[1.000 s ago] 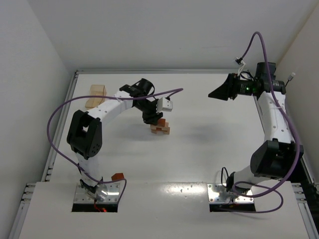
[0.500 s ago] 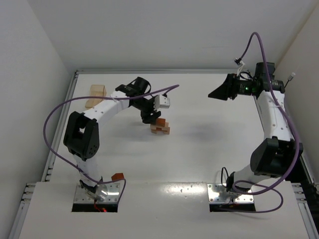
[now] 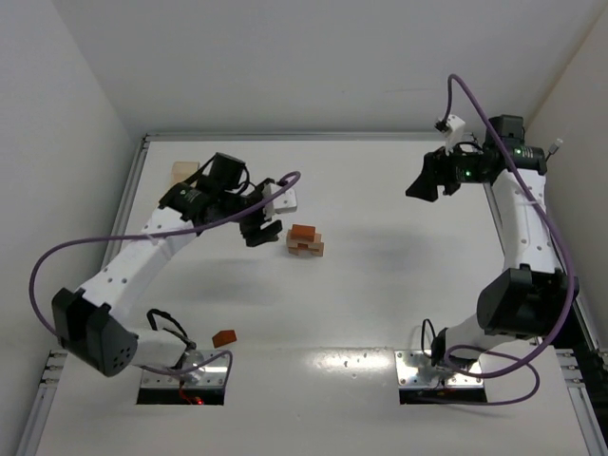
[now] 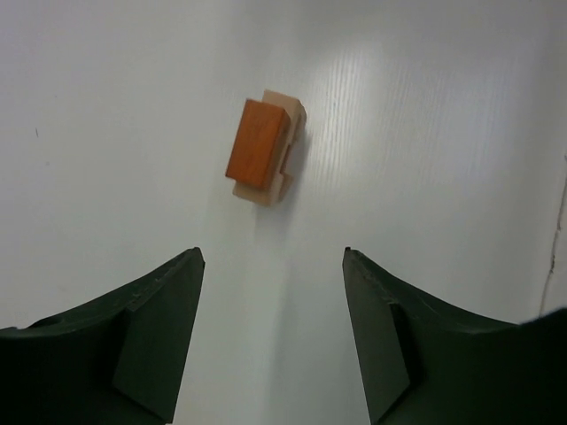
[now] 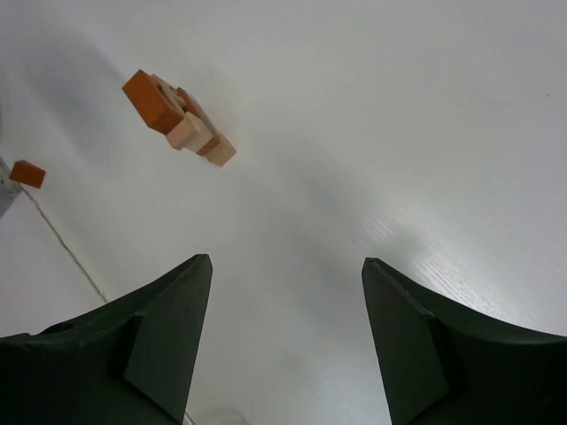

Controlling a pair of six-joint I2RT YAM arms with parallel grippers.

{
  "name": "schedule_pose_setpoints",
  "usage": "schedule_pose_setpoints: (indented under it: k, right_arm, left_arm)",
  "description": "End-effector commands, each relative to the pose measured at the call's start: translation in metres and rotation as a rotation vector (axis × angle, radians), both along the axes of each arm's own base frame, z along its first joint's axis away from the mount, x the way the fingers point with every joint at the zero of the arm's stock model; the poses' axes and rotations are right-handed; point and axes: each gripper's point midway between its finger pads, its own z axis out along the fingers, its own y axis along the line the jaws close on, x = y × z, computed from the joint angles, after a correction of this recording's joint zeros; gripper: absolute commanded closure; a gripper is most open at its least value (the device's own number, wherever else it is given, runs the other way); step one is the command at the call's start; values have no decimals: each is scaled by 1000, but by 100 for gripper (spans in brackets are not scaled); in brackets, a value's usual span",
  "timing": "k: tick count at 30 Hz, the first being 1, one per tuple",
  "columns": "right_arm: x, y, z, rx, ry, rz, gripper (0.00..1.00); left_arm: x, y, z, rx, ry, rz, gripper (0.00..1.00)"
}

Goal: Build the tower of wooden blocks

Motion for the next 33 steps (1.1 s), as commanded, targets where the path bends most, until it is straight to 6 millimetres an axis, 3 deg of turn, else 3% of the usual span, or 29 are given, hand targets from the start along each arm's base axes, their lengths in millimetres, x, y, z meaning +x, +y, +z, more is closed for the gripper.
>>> schedule_pose_setpoints:
  k: [1,4,5,7,10,12,14,15,18,21,23,24,28,33]
  right_arm:
    - [-8,-1,4,-89,-78,53,34]
    - [-13,6,3,-103,-93,94,34]
    - [-12,10,3,-123,-121,130,34]
    - [-25,19,6,-147,-143,195,34]
    - [-43,42,4,-191,-212,342,34]
    - [-56,65,4,-211,-259,448,34]
    - [-68,83,4,-229,-301,522,34]
    - [-77,101,1,-239,-324,591,34]
    - [-91,129,-2,-250,-373,687,34]
    - [-113,175,-16,-235,-412,834,34]
    - [-111,197,-18,-221,-458,862,34]
    - [-113,207,-28,-205,-428,870,34]
    - [-115,269,-30,-83,-515,895,35]
    - [-137,324,-46,61,-516,918,42]
  left_arm:
    - [-32,35,-15,103,89,88,38]
    - [-57,54,-28,188,134,49,33]
    - [-75,63,-35,224,162,18,31]
    - [-91,73,-46,255,194,10,29]
    - [-97,85,-45,264,163,75,29]
    - [-83,99,-38,211,124,244,29]
    - [-60,112,-29,121,99,471,22]
    - [-54,123,-20,102,61,557,19]
    - [-44,143,-12,46,66,735,10]
    - [-29,171,7,-5,19,958,6]
    - [-24,188,14,-23,1,1073,4]
    - [-21,203,17,-26,0,1174,3]
    - [-10,236,34,-70,-35,1350,1]
    - [-5,272,65,-142,-43,1508,1]
